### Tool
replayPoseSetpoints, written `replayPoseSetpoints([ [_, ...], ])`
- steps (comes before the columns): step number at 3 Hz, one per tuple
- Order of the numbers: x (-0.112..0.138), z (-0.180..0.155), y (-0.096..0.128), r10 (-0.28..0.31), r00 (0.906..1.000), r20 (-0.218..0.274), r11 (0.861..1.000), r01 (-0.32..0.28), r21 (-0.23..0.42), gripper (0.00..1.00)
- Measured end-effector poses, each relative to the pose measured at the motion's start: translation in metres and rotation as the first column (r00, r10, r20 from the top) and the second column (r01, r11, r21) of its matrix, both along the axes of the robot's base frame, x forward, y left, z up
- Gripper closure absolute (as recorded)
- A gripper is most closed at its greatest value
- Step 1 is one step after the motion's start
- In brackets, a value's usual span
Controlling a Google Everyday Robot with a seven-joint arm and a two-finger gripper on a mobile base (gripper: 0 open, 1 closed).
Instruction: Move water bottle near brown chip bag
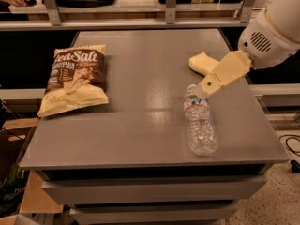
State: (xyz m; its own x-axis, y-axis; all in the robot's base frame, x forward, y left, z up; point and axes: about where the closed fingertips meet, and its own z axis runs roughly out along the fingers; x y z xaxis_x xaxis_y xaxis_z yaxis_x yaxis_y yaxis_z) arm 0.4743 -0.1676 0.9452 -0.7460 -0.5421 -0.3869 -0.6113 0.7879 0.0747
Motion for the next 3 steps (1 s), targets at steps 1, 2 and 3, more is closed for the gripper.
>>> replayPoseSetpoints([
  [1,0.011,-0.029,0.012,-0.141,0.9863,-0.085,0.989,0.145,0.036,0.00],
  [2,0.017,-0.052,0.025,-0.263,0.9505,-0.165,0.960,0.274,0.048,0.00],
  [3,0.021,-0.076,0.039,-0.368,0.9005,-0.232,0.920,0.388,0.047,0.00],
])
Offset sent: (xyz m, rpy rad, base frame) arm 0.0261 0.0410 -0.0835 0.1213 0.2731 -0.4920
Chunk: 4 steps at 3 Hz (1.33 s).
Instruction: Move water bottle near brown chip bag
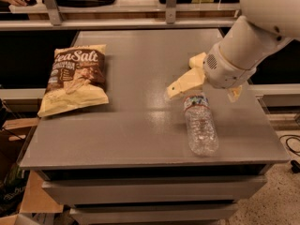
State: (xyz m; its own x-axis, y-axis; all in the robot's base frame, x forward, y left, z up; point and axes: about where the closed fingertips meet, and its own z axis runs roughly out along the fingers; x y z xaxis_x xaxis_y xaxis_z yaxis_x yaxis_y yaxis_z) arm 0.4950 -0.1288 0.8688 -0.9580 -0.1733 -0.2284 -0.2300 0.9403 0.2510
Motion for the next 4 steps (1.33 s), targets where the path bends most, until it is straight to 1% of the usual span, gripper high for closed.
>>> replayPoseSetpoints([
  [1,0.000,-0.020,0.010,-0.086,0.9951,-0.048,0.996,0.086,0.000,0.00],
  [2,-0.003,-0.035,0.021,-0.129,0.9885,-0.080,0.992,0.130,0.003,0.17],
  [3,-0.005,-0.039,0.025,-0.148,0.9849,-0.091,0.989,0.149,0.008,0.39],
  [4,-0.005,-0.034,0.025,-0.148,0.9849,-0.091,0.989,0.149,0.008,0.63],
])
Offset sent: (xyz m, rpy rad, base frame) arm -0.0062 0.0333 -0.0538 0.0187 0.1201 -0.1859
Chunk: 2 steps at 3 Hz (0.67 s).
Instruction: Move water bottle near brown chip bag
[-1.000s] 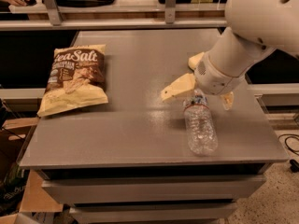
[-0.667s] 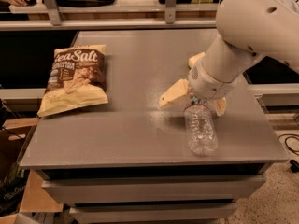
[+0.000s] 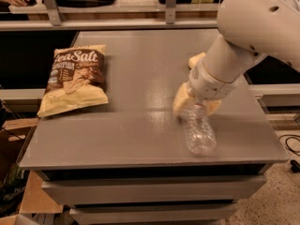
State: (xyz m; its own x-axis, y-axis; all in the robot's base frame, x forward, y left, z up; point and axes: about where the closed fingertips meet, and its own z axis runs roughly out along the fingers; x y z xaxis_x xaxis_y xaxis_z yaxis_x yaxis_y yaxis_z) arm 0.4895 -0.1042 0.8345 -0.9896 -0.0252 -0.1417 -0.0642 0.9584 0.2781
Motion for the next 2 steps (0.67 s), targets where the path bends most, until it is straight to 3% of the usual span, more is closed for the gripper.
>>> replayPoseSetpoints([
  [1,0.000,0.003,0.000,0.000,1.0000,0.000,1.000,0.000,0.000,0.86],
  [2,0.008,0.020,-0.002,0.018,0.9996,0.024,1.000,-0.018,-0.023,1.00],
])
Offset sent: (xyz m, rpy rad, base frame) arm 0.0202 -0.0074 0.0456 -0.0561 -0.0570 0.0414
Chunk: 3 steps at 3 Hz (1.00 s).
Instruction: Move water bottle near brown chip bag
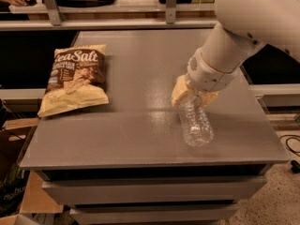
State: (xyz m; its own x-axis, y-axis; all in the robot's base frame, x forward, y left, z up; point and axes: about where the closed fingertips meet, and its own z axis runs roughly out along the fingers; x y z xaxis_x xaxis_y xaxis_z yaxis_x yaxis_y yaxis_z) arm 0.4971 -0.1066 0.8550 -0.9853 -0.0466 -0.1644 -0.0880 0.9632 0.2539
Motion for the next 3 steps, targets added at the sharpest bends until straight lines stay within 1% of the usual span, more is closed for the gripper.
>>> replayPoseSetpoints([
  [1,0.016,0.033,-0.005,0.015,0.9986,0.051,0.999,-0.012,-0.049,1.00],
  [2,0.045,0.071,-0.001,0.012,0.9917,0.128,0.997,-0.002,-0.078,1.00],
  [3,0.045,0.071,-0.001,0.012,0.9918,0.127,0.997,-0.002,-0.078,1.00],
])
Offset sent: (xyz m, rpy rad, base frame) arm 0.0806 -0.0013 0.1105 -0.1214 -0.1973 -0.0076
